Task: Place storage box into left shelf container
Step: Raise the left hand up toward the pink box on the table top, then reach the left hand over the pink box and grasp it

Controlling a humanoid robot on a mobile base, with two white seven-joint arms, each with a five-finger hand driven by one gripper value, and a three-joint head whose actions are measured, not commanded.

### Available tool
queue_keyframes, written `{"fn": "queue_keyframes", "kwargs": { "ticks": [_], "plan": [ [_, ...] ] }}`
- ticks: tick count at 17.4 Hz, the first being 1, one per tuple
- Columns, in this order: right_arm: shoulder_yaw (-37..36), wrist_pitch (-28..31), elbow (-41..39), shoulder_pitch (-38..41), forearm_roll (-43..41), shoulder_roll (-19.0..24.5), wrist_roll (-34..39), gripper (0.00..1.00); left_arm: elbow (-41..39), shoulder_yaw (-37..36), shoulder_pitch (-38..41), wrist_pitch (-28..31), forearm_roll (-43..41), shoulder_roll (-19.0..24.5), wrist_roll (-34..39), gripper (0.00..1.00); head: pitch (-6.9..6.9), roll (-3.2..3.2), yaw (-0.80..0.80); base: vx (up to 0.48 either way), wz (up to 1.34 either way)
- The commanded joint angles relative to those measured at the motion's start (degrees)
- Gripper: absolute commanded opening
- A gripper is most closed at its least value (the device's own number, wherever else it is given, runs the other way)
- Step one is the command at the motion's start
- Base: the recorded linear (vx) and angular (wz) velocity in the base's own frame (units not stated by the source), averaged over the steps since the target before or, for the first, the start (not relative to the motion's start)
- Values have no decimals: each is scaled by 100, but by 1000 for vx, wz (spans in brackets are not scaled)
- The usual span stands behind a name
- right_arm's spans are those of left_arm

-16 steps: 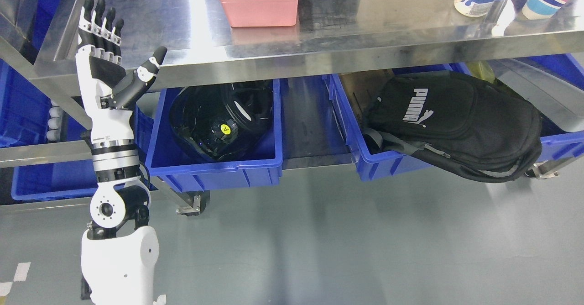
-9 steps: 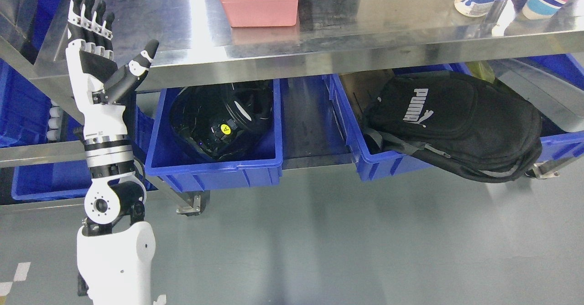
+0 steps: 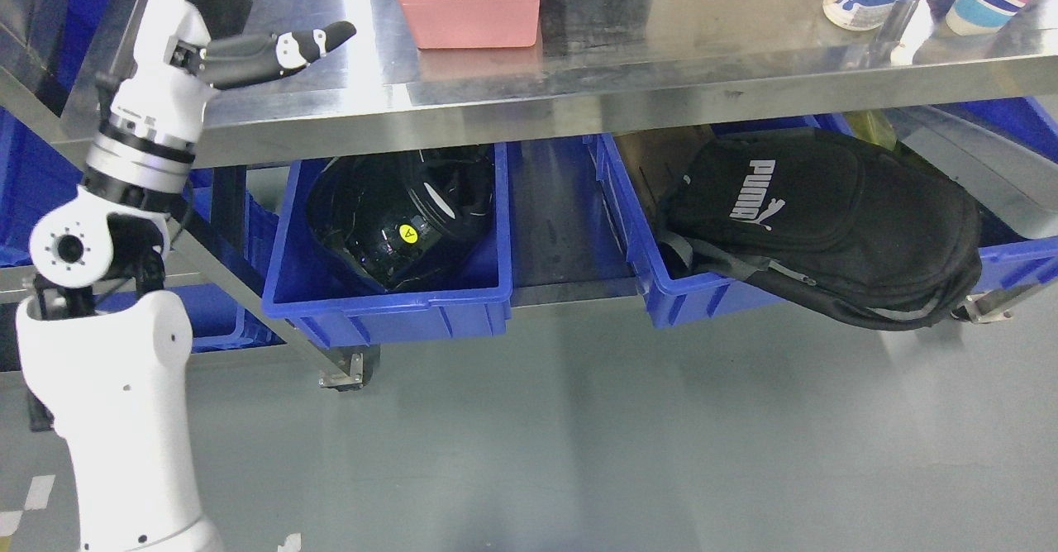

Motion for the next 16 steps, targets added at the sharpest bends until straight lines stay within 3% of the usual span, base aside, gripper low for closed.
{"fn": "queue_keyframes", "kwargs": {
  "ticks": [1,4,6,11,16],
  "plan": [
    [-18,5,-100,-35,-9,-100,-20,100,642,-1222,-1134,195,-15,1812,-985,100,0,0,0,0,0],
    [-18,5,-100,-35,-9,-100,-20,100,825,-2065,-1634,204,-731,2033,-1734,100,0,0,0,0,0],
    [-18,5,-100,-35,-9,-100,-20,100,1176,-2523,-1960,195,-1427,2007,-1770,99,0,0,0,0,0],
    [-18,5,-100,-35,-9,-100,-28,100,1661,-2999,-2365,213,-1685,2060,-1796,97,0,0,0,0,0],
    [-18,5,-100,-35,-9,-100,-20,100,2644,-3518,-2795,213,-1694,1385,-1805,96,0,0,0,0,0]
  ]
}}
